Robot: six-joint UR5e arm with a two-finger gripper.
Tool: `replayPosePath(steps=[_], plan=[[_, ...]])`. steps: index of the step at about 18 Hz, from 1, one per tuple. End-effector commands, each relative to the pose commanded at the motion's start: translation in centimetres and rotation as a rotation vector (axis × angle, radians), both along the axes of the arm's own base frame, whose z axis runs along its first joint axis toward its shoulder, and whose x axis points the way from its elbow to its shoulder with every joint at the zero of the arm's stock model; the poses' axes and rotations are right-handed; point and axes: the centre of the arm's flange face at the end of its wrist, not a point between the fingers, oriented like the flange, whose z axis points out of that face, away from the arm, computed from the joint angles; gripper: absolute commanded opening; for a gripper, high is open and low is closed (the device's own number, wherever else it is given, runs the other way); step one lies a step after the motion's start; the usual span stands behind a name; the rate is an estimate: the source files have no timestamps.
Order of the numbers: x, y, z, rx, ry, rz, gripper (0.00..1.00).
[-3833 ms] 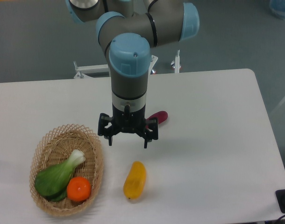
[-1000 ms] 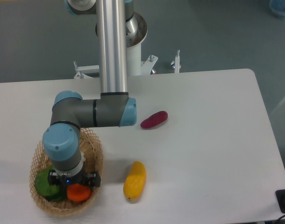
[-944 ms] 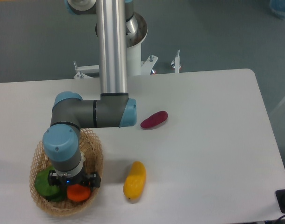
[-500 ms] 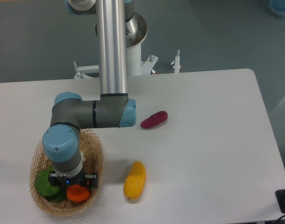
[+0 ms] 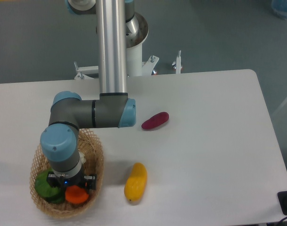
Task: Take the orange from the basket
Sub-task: 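Close the gripper around the orange inside the basket, then lift the orange out of the basket and carry it above the yellow fruit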
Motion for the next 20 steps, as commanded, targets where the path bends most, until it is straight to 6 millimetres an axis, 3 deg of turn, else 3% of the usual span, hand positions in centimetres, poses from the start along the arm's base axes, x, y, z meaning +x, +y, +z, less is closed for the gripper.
replayPosePath(steps=[3, 7, 10, 15, 18, 20], plan=[[-0.8, 0.1, 6.0, 0.071, 0.055, -0.072, 0.77], [-4.3, -2.4, 9.6, 0.069, 0.061, -0.045, 0.77], [-7.9, -5.7, 12.9, 0.037, 0.07, -0.104, 0.77], [-15.0, -11.6, 15.8, 0.003, 0.076, -0.146, 0.73], [-20.1, -15.5, 14.9, -0.033, 0.055, -0.146, 0.73], [-23.2, -19.3, 15.6, -0.056, 0.057, -0.2, 0.73]])
